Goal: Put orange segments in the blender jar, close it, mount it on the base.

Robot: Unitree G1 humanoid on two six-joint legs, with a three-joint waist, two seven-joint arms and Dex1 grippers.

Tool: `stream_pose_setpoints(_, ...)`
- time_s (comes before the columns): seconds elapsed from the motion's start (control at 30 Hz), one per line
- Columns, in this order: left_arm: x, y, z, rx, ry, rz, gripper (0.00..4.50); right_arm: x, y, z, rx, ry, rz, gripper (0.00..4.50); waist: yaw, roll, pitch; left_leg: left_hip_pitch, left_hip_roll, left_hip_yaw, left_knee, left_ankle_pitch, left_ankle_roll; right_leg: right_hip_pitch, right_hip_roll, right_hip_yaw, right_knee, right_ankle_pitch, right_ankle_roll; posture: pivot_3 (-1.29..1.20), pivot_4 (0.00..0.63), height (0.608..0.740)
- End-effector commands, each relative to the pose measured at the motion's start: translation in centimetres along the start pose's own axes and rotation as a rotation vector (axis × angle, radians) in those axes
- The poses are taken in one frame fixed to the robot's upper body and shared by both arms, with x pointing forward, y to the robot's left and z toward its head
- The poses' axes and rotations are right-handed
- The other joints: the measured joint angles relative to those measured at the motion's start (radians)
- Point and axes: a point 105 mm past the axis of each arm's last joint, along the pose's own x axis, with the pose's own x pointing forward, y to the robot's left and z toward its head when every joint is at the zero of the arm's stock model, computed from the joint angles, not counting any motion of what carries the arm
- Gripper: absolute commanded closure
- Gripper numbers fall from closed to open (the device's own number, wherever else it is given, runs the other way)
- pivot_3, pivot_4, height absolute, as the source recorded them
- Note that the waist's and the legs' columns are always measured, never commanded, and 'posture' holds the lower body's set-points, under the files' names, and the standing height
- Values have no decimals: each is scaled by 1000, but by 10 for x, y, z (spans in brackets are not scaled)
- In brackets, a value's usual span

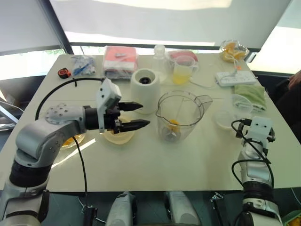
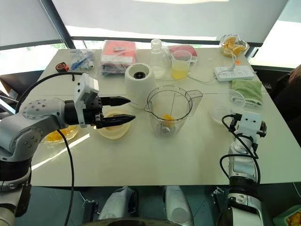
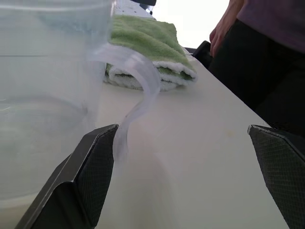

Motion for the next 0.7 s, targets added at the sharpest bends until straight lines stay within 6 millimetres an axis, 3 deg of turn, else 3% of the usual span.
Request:
stream_pose_setpoints(0.03, -5, 7, -1, 25, 6, 30, 1195, -3, 0, 20, -27, -74, 30, 26, -1, 0, 0, 0, 0, 0, 0, 0, 0, 0, 0, 0, 0, 0, 0, 0, 150, 740)
stream_pose_setpoints(0.43, -35, 61, -34, 117, 204, 195, 1195, -61, -7, 73, -37, -265, 212, 26, 3, 0, 0, 0, 0, 0, -1, 0, 0, 0, 0, 0, -1, -2, -3, 0, 150, 740)
stream_pose_setpoints(0.7, -24, 97, -70, 172, 364, 148, 1195, -114, -12, 100, -37, -324, 492, 26, 36, -2, 0, -1, 0, 1, 0, 0, 0, 0, -1, 0, -2, -2, -3, 0, 150, 740)
